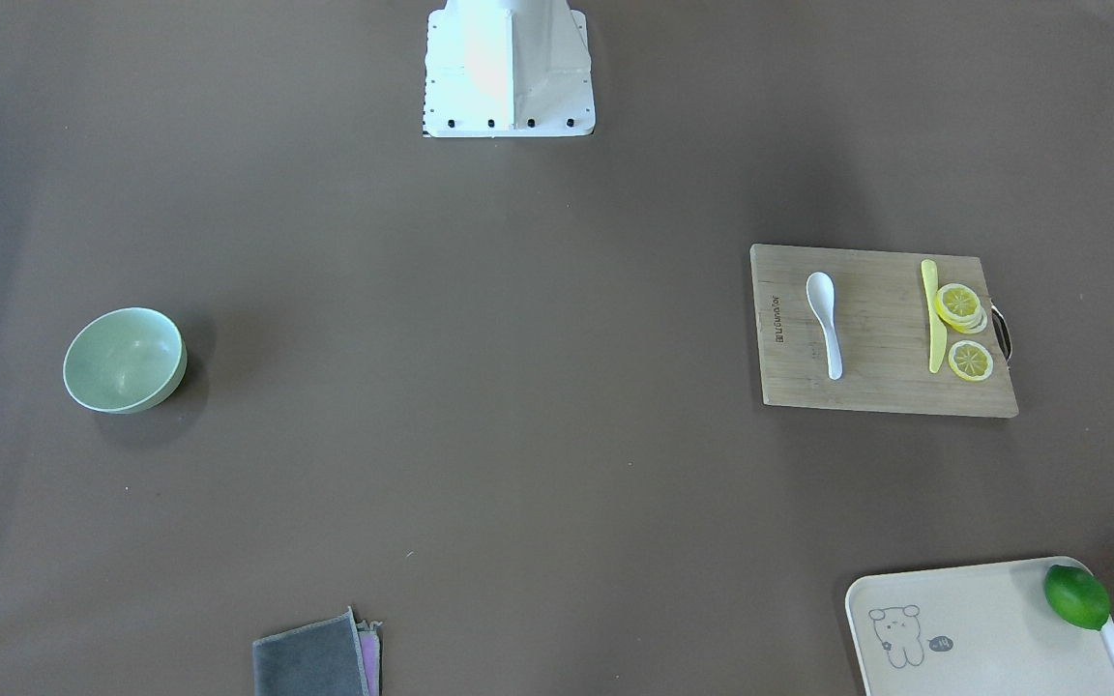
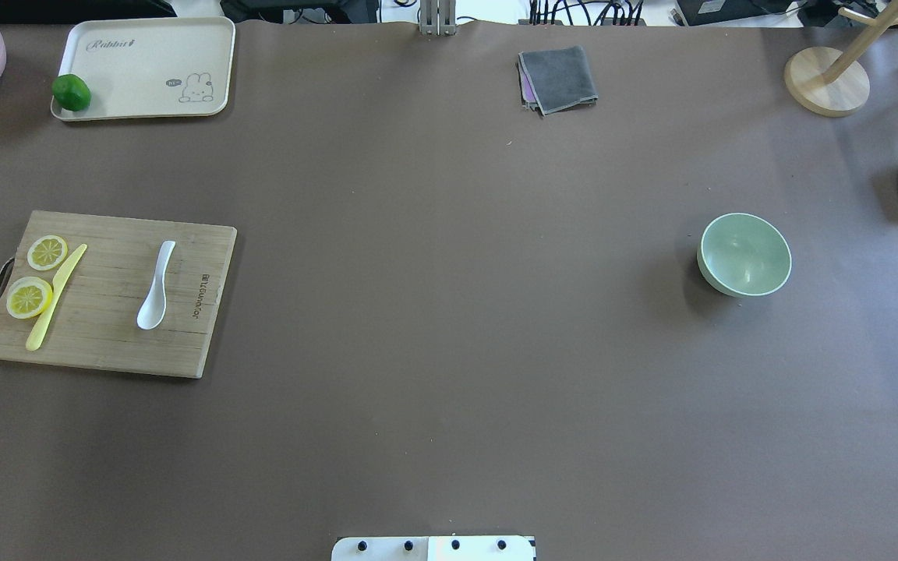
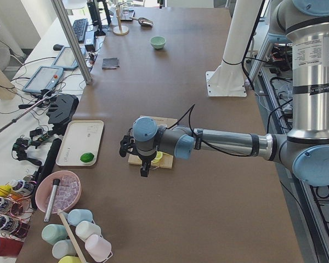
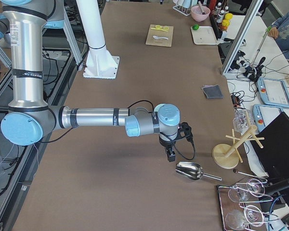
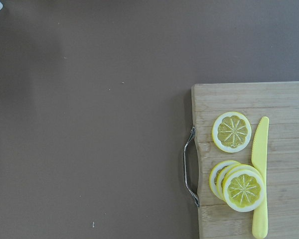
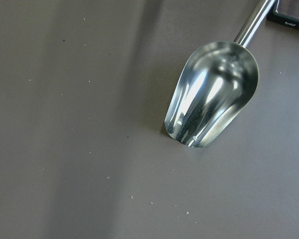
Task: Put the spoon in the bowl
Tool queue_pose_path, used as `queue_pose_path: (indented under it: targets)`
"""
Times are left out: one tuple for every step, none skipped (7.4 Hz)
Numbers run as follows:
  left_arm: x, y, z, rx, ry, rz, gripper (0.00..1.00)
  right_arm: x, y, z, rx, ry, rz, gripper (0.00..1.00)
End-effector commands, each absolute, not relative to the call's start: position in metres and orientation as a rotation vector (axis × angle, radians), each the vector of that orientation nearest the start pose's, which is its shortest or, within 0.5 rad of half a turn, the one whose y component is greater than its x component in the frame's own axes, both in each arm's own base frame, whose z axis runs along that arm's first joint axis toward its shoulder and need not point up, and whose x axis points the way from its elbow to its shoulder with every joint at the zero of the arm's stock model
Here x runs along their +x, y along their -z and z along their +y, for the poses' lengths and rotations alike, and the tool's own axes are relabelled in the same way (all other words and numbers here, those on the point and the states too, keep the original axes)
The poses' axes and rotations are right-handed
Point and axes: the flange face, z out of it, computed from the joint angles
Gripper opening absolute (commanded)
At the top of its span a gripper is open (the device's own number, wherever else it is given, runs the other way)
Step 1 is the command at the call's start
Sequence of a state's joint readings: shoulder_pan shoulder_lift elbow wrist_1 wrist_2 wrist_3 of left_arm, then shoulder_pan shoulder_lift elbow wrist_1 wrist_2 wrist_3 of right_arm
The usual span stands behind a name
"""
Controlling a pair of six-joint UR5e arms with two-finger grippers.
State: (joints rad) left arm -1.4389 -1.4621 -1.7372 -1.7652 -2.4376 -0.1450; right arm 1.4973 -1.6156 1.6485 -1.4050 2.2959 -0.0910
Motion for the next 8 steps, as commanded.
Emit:
queue_pose_path:
  targets:
    - [0.002, -0.604, -0.46, 0.105, -0.089, 0.885, 0.98, 0.031, -0.621, -0.494, 0.227, 0.228, -0.717, 1.0]
    - [0.003, -0.607, -0.46, 0.101, -0.09, 0.885, 0.98, 0.031, -0.605, -0.51, 0.27, 0.242, -0.705, 1.0]
    - [0.006, -0.602, -0.47, 0.107, -0.092, 0.888, 0.98, 0.021, -0.596, -0.522, 0.285, 0.267, -0.706, 1.0]
    - [0.009, -0.596, -0.479, 0.117, -0.098, 0.89, 0.98, -0.001, -0.597, -0.55, 0.274, 0.299, -0.716, 1.0]
    - [0.015, -0.58, -0.487, 0.137, -0.099, 0.896, 0.98, -0.03, -0.596, -0.559, 0.29, 0.358, -0.721, 1.0]
    - [0.041, -0.552, -0.507, 0.125, -0.052, 0.916, 0.98, -0.061, -0.581, -0.566, 0.305, 0.376, -0.743, 1.0]
    - [0.093, -0.51, -0.532, 0.089, -0.023, 0.945, 0.98, -0.109, -0.551, -0.576, 0.258, 0.289, -0.782, 1.0]
    - [0.144, -0.478, -0.544, 0.095, -0.012, 0.907, 0.98, -0.153, -0.526, -0.579, 0.226, 0.222, -0.819, 1.0]
